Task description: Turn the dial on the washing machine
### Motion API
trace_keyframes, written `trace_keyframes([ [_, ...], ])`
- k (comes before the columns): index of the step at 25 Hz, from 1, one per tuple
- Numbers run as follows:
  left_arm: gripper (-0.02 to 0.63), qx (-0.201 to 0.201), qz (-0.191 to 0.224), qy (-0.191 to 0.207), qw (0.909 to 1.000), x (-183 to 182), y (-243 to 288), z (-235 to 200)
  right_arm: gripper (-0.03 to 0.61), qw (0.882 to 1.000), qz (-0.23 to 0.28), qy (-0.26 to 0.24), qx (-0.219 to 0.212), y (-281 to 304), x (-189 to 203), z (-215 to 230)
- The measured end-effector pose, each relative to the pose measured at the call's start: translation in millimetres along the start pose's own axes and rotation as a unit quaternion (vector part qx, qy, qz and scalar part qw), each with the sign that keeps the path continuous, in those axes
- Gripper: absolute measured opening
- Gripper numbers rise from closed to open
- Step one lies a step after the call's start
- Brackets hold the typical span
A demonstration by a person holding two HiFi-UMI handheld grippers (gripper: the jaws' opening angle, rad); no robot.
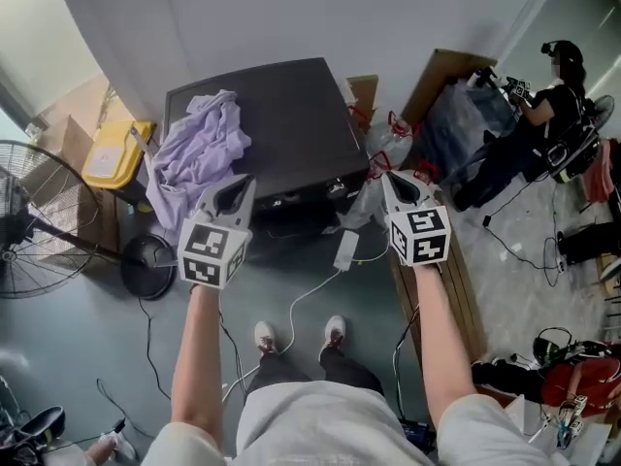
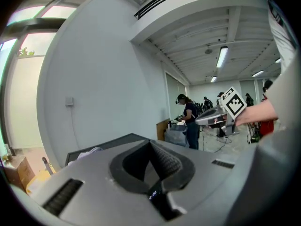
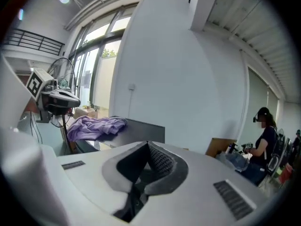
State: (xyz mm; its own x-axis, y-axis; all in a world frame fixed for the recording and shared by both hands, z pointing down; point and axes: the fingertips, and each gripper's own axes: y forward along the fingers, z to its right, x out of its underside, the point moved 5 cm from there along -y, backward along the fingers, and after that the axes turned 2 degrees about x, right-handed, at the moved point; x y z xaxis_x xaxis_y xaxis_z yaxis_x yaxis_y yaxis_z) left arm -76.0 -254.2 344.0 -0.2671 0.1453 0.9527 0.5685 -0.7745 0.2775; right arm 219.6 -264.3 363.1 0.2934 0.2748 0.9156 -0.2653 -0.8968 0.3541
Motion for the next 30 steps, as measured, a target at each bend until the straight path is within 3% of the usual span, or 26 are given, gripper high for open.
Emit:
trace_keyframes([
  [8,0.014,-0.006,0.042,0.036,0.9984,-61,-33,-5,0.014,0.996,0.067,-0.045,-0.029,-55,-82,-24],
  [16,0.015,-0.012,0.091,0.087,0.9920,-111,-71,4,0.014,0.985,0.142,-0.090,-0.038,-107,-153,-50],
  [30,0.014,-0.008,0.131,0.117,0.9844,-144,-109,26,0.014,0.976,0.179,-0.118,-0.035,-143,-181,-76],
])
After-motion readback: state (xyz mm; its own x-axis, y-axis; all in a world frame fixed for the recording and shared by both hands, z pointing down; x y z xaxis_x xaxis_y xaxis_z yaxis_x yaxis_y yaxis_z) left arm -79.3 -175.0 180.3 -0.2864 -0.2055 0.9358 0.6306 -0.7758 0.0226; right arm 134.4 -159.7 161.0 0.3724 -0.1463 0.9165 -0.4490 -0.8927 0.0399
